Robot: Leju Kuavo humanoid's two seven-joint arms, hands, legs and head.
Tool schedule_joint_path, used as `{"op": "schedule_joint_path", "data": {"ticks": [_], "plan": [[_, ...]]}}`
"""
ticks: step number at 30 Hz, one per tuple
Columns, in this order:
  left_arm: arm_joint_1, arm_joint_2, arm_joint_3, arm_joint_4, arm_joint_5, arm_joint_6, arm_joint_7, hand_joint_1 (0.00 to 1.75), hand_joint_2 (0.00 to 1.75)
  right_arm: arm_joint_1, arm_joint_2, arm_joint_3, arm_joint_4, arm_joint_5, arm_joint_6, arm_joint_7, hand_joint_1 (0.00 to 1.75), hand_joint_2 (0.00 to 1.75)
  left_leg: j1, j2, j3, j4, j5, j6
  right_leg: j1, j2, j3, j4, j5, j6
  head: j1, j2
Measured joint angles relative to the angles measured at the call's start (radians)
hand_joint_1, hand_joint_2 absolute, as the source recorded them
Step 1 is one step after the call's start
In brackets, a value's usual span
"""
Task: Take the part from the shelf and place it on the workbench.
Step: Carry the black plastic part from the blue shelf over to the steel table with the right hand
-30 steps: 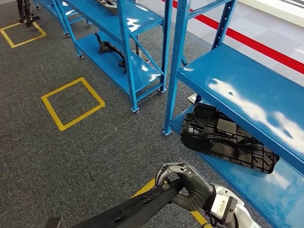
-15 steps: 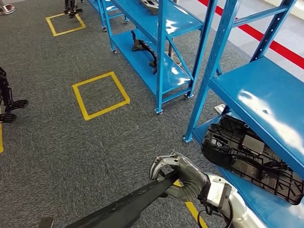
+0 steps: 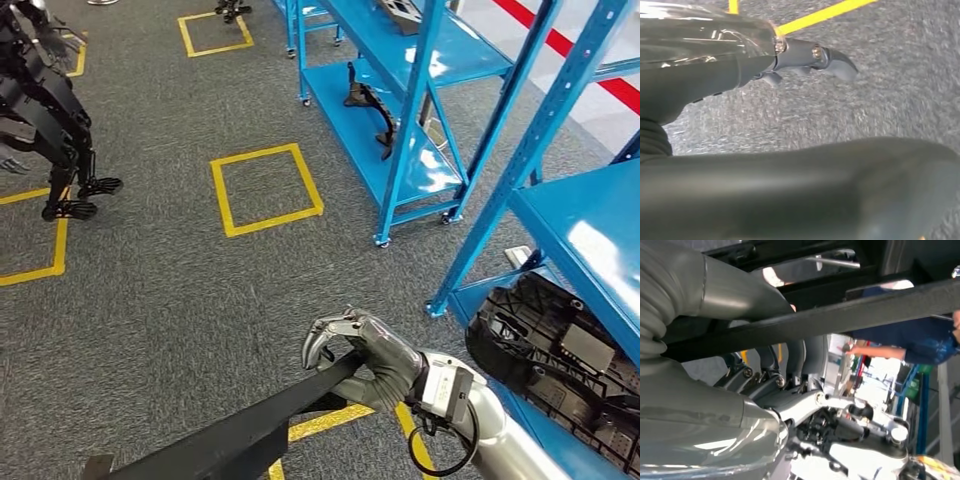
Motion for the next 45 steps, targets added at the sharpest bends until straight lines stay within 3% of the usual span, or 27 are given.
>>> {"op": "schedule_joint_path", "data": {"ticks": [1, 3, 5, 7, 8, 9, 11, 12, 14, 16, 18, 20, 22, 23, 25, 27, 29, 31, 32, 34, 36, 38, 39, 40, 42, 44, 45], "plan": [[0.005, 0.0, 0.002, 0.0, 0.002, 0.002, 0.0, 0.0, 1.75, -0.004, 0.0, 0.003, 0.002, -0.001, 0.001, 0.0, 1.75, 1.75, 0.001, -0.01, 0.002, -0.005, 0.001, 0.004, -0.001, 0.003, 0.004, 0.0, -0.005, 0.005, 0.0, 0.0], [0.009, 0.0, 0.004, 0.0, 0.003, 0.003, 0.0, 0.0, 1.75, -0.008, 0.001, 0.008, 0.006, -0.002, 0.002, 0.001, 1.75, 1.75, 0.006, -0.031, 0.01, -0.017, 0.005, 0.015, -0.004, 0.052, -0.008, 0.039, -0.035, 0.009, 0.001, 0.0], [0.007, 0.0, 0.005, 0.0, 0.003, 0.002, -0.002, 0.0, 1.75, -0.006, 0.0, 0.012, 0.012, -0.004, 0.002, 0.002, 1.75, 1.75, 0.009, -0.056, 0.016, -0.022, 0.005, 0.023, -0.005, 0.107, -0.067, 0.152, -0.088, 0.007, 0.002, 0.0], [0.006, 0.0, 0.005, 0.0, 0.003, 0.001, -0.003, 0.0, 1.75, -0.002, -0.001, 0.017, 0.017, -0.005, 0.002, 0.006, 1.75, 1.75, 0.008, -0.083, 0.018, -0.021, 0.003, 0.026, -0.004, 0.12, -0.134, 0.26, -0.114, 0.007, 0.003, 0.0], [0.008, 0.0, 0.005, 0.0, 0.003, 0.001, -0.003, 0.0, 1.75, -0.001, -0.002, 0.02, 0.018, -0.005, 0.002, 0.009, 1.75, 1.75, 0.008, -0.098, 0.02, -0.02, 0.002, 0.027, -0.004, 0.123, -0.148, 0.268, -0.098, 0.008, 0.002, 0.0], [0.01, -0.001, 0.005, 0.0, 0.003, 0.0, -0.003, 0.0, 1.75, 0.0, -0.002, 0.022, 0.019, -0.005, 0.002, 0.012, 1.75, 1.75, 0.009, -0.113, 0.022, -0.018, 0.0, 0.026, -0.004, 0.126, -0.144, 0.238, -0.064, 0.01, 0.002, 0.0], [0.011, -0.002, 0.006, 0.0, 0.002, -0.002, -0.002, 0.0, 1.75, 0.001, -0.002, 0.027, 0.019, -0.006, 0.001, 0.015, 1.75, 1.75, 0.011, -0.143, 0.026, -0.012, -0.007, 0.019, -0.007, 0.162, -0.103, 0.118, 0.019, 0.011, 0.002, 0.0], [0.01, -0.002, 0.006, 0.0, 0.002, -0.002, -0.001, 0.0, 1.75, 0.003, -0.003, 0.029, 0.019, -0.006, 0.0, 0.015, 1.75, 1.75, 0.012, -0.157, 0.024, -0.006, -0.011, 0.015, -0.01, 0.188, -0.085, 0.066, 0.042, 0.01, 0.002, 0.0], [0.011, -0.003, 0.006, 0.001, 0.001, -0.003, 0.003, 0.0, 1.75, 0.007, -0.004, 0.032, 0.019, -0.007, -0.002, 0.016, 1.75, 1.75, 0.016, -0.181, 0.016, -0.001, -0.012, 0.004, -0.01, 0.219, -0.071, 0.028, 0.048, 0.004, 0.002, 0.0], [0.017, -0.004, 0.006, 0.001, -0.001, -0.004, 0.006, 0.0, 1.75, 0.009, -0.004, 0.033, 0.019, -0.008, -0.004, 0.016, 1.75, 1.75, 0.02, -0.194, 0.011, -0.001, -0.012, -0.006, -0.008, 0.199, -0.065, 0.021, 0.048, -0.006, 0.002, 0.0], [0.018, -0.005, 0.006, 0.001, -0.003, -0.006, 0.006, 0.0, 1.75, 0.009, -0.004, 0.033, 0.017, -0.008, -0.006, 0.016, 1.75, 1.75, 0.017, -0.152, -0.004, 0.031, -0.033, -0.015, -0.01, 0.171, -0.057, 0.015, 0.048, -0.017, 0.0, 0.0], [0.013, -0.006, 0.006, 0.001, -0.004, -0.006, 0.006, 0.0, 1.75, 0.011, -0.004, 0.033, 0.017, -0.008, -0.007, 0.016, 1.75, 1.75, 0.018, -0.093, -0.054, 0.134, -0.083, -0.025, -0.008, 0.139, -0.05, 0.012, 0.043, -0.026, 0.0, 0.0], [0.012, -0.007, 0.006, 0.001, -0.004, -0.007, 0.007, 0.0, 1.75, 0.013, -0.004, 0.033, 0.017, -0.008, -0.007, 0.016, 1.75, 1.75, 0.023, -0.075, -0.114, 0.246, -0.12, -0.032, -0.006, 0.107, -0.045, 0.012, 0.037, -0.029, 0.0, 0.0], [0.013, -0.008, 0.006, 0.001, -0.005, -0.007, 0.007, 0.0, 1.75, 0.014, -0.004, 0.034, 0.017, -0.008, -0.007, 0.016, 1.75, 1.75, 0.025, -0.071, -0.125, 0.263, -0.116, -0.034, -0.006, 0.092, -0.041, 0.012, 0.033, -0.028, -0.001, 0.0], [0.016, -0.008, 0.006, 0.002, -0.005, -0.008, 0.008, 0.0, 1.75, 0.014, -0.004, 0.034, 0.017, -0.008, -0.009, 0.016, 1.75, 1.75, 0.026, -0.059, -0.09, 0.187, -0.058, -0.032, -0.005, 0.065, -0.029, 0.012, 0.023, -0.025, -0.001, 0.0], [0.015, -0.008, 0.006, 0.002, -0.006, -0.008, 0.009, 0.0, 1.75, 0.013, -0.004, 0.034, 0.016, -0.008, -0.009, 0.016, 1.75, 1.75, 0.016, -0.015, -0.028, 0.064, -0.005, -0.021, -0.003, 0.043, -0.016, 0.011, 0.013, -0.018, 0.0, 0.0], [0.011, -0.008, 0.006, 0.002, -0.007, -0.008, 0.009, 0.0, 1.75, 0.012, -0.005, 0.033, 0.015, -0.008, -0.009, 0.016, 1.75, 1.75, 0.003, 0.017, -0.004, 0.013, 0.002, -0.009, 0.0, 0.023, -0.01, 0.009, 0.006, -0.009, 0.0, 0.0], [0.011, -0.009, 0.006, 0.002, -0.007, -0.008, 0.009, 0.0, 1.75, 0.011, -0.005, 0.033, 0.014, -0.008, -0.009, 0.017, 1.75, 1.75, -0.001, 0.002, -0.003, 0.005, 0.0, 0.002, -0.001, 0.002, -0.003, 0.005, 0.0, 0.002, -0.001, 0.0], [0.013, -0.009, 0.006, 0.002, -0.008, -0.009, 0.009, 0.0, 1.75, 0.009, -0.006, 0.033, 0.013, -0.008, -0.009, 0.017, 1.75, 1.75, 0.0, -0.008, 0.002, -0.002, 0.001, 0.007, -0.002, 0.007, 0.002, 0.008, -0.006, 0.006, 0.0, 0.0], [0.009, -0.009, 0.006, 0.002, -0.008, -0.009, 0.009, 0.0, 1.75, 0.009, -0.008, 0.033, 0.012, -0.008, -0.008, 0.018, 1.75, 1.75, 0.006, -0.03, 0.014, -0.015, 0.004, 0.018, -0.005, 0.056, -0.016, 0.065, -0.043, 0.01, 0.001, 0.0], [0.003, -0.011, 0.005, 0.002, -0.009, -0.01, 0.01, 0.0, 1.75, 0.012, -0.013, 0.033, 0.013, -0.008, -0.007, 0.019, 1.75, 1.75, 0.006, -0.056, 0.018, -0.017, 0.003, 0.025, -0.005, 0.109, -0.081, 0.188, -0.094, 0.007, 0.001, 0.0], [0.002, -0.012, 0.005, 0.002, -0.01, -0.01, 0.013, 0.0, 1.75, 0.017, -0.018, 0.034, 0.015, -0.008, -0.005, 0.019, 1.75, 1.75, 0.006, -0.084, 0.021, -0.016, 0.001, 0.028, -0.005, 0.122, -0.138, 0.269, -0.105, 0.009, 0.001, 0.0], [0.004, -0.013, 0.005, 0.002, -0.01, -0.01, 0.015, 0.0, 1.75, 0.019, -0.02, 0.034, 0.015, -0.008, -0.005, 0.02, 1.75, 1.75, 0.006, -0.099, 0.023, -0.015, -0.001, 0.027, -0.005, 0.124, -0.144, 0.259, -0.08, 0.01, 0.001, 0.0], [0.005, -0.014, 0.005, 0.002, -0.01, -0.011, 0.016, 0.0, 1.75, 0.02, -0.021, 0.034, 0.015, -0.008, -0.004, 0.02, 1.75, 1.75, 0.007, -0.114, 0.027, -0.014, -0.003, 0.026, -0.006, 0.129, -0.132, 0.213, -0.04, 0.012, 0.001, 0.0], [0.006, -0.016, 0.005, 0.002, -0.011, -0.012, 0.019, 0.0, 1.75, 0.022, -0.024, 0.034, 0.015, -0.01, -0.004, 0.019, 1.75, 1.75, 0.009, -0.143, 0.03, -0.007, -0.01, 0.018, -0.008, 0.164, -0.089, 0.091, 0.034, 0.013, 0.001, 0.0], [0.007, -0.017, 0.005, 0.002, -0.012, -0.012, 0.023, 0.0, 1.75, 0.024, -0.027, 0.034, 0.015, -0.011, -0.004, 0.019, 1.75, 1.75, 0.012, -0.166, 0.024, -0.001, -0.014, 0.009, -0.008, 0.194, -0.065, 0.03, 0.051, 0.007, 0.001, 0.0], [0.009, -0.017, 0.005, 0.002, -0.013, -0.012, 0.024, 0.0, 1.75, 0.026, -0.028, 0.034, 0.014, -0.012, -0.004, 0.019, 1.75, 1.75, 0.013, -0.177, 0.021, 0.001, -0.013, 0.004, -0.007, 0.194, -0.062, 0.025, 0.047, 0.003, 0.001, 0.0]]}}
